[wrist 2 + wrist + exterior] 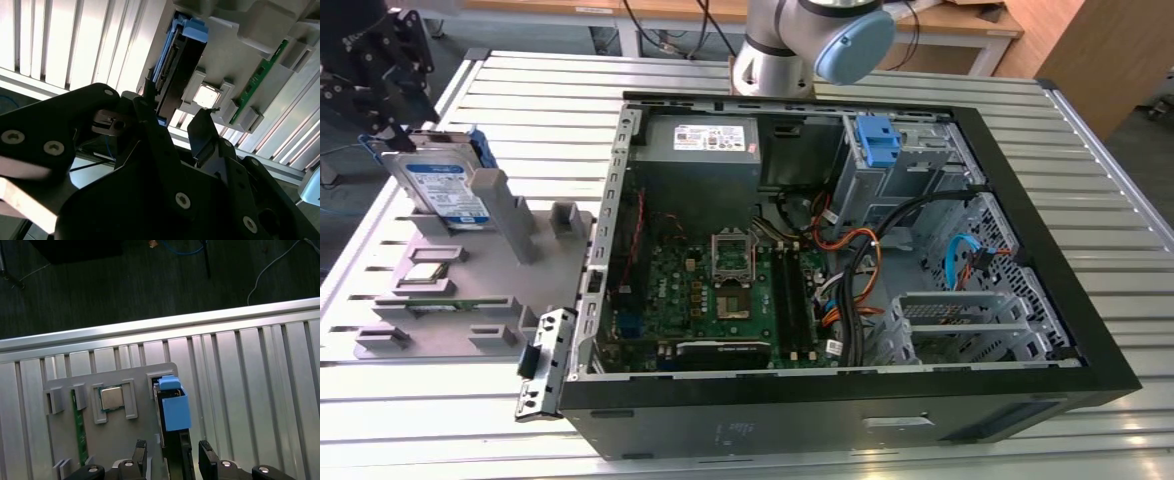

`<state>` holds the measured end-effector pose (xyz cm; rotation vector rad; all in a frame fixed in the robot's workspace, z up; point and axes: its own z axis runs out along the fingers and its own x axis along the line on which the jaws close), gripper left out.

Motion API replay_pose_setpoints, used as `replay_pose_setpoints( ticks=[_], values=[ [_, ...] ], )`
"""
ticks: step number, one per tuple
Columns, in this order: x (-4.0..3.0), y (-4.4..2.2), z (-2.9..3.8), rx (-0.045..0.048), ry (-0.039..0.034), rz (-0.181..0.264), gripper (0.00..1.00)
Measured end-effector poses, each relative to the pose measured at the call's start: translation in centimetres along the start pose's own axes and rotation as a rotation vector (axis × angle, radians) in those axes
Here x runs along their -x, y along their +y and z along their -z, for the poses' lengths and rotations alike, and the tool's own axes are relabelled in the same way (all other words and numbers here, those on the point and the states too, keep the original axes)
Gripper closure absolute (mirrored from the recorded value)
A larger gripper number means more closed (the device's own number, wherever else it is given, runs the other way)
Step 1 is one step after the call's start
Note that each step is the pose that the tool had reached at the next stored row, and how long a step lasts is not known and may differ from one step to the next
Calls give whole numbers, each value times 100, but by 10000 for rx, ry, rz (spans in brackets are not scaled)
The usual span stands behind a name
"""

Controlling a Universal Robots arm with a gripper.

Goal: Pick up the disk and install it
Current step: 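Pick up the disk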

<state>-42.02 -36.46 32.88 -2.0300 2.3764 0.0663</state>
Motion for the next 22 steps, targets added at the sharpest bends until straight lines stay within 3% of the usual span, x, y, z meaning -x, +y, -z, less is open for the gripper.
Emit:
replay_pose_setpoints(
  ticks=[11, 22],
  values=[
    [-2, 10, -40, -122, -18, 60, 47],
    [5, 28, -71, -143, -15, 61, 47]
  ],
)
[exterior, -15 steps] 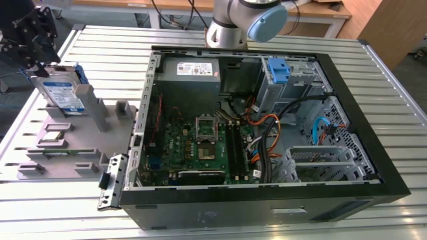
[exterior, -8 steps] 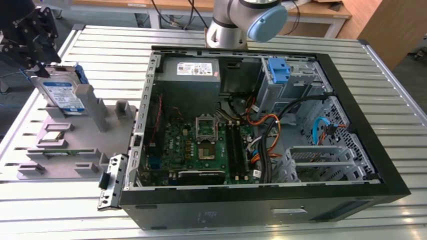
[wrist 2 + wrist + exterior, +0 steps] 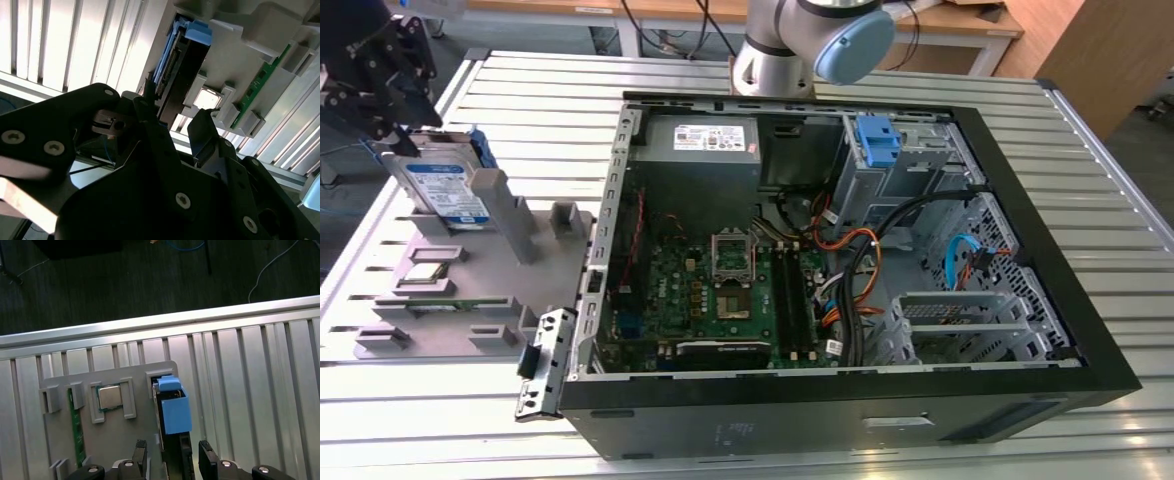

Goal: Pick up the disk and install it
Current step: 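Pick up the disk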

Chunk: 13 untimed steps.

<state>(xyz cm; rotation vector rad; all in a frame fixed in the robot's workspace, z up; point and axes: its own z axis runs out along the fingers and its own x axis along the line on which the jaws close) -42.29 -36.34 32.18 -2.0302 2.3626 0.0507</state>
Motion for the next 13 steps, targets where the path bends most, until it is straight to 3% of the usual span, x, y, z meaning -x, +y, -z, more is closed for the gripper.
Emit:
replay_pose_setpoints(
  ticks=[13],
  values=[
    [-8, 25, -103, -9, 1, 0, 47]
  ],
)
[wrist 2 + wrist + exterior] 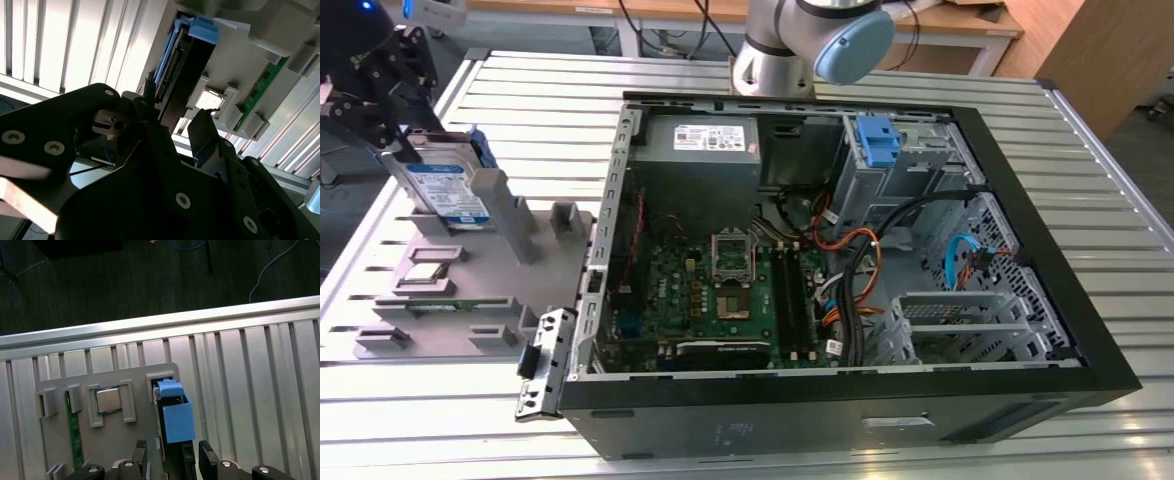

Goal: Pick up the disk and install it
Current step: 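Pick up the disk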

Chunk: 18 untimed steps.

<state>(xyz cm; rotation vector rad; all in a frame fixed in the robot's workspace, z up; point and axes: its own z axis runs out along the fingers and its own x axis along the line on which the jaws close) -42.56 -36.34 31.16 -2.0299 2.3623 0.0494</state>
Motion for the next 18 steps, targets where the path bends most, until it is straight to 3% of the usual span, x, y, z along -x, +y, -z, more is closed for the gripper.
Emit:
replay_pose_setpoints(
  ticks=[18],
  values=[
    [4, -41, -88, 3, 0, 0, 47]
  ],
)
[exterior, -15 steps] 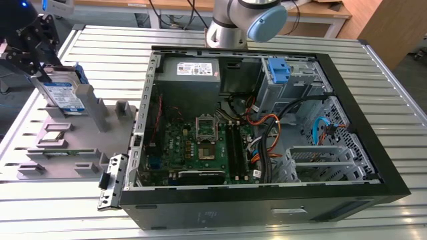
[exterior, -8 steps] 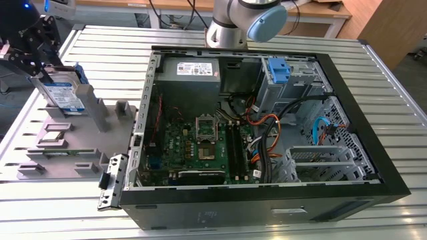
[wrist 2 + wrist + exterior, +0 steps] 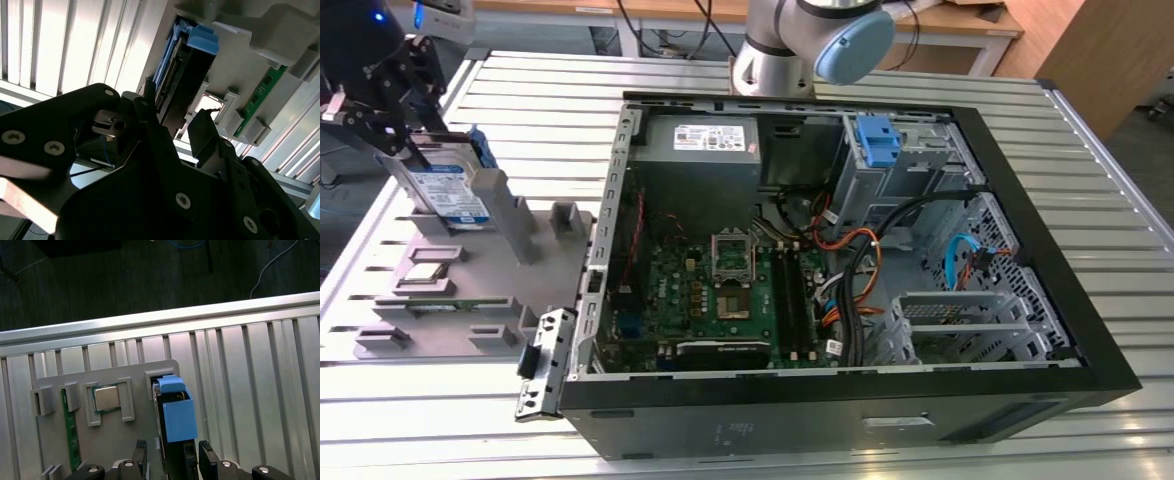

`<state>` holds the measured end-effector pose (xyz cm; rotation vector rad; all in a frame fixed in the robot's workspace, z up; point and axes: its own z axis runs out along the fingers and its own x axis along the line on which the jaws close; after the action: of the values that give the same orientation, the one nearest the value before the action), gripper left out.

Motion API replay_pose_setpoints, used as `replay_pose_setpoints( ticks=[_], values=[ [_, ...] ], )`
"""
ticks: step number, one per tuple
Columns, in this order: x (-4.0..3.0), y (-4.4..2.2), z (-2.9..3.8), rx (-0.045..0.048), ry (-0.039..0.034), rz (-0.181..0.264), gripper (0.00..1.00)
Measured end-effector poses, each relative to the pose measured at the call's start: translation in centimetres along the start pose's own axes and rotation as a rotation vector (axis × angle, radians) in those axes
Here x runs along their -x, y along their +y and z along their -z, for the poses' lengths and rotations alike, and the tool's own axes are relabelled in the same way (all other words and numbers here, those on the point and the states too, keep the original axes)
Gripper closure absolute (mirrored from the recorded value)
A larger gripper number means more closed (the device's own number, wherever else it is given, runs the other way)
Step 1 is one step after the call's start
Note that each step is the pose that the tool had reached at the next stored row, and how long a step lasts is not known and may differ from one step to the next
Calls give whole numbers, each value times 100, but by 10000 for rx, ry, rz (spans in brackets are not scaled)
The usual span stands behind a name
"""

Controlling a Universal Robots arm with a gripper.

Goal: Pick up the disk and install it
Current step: 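Pick up the disk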

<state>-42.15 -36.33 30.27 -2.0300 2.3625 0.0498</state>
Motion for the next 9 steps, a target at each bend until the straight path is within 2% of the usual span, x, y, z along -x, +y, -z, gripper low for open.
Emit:
replay_pose_setpoints(
  ticks=[9],
  values=[
    [10, 1, -14, -2, -3, 0, 47]
  ],
)
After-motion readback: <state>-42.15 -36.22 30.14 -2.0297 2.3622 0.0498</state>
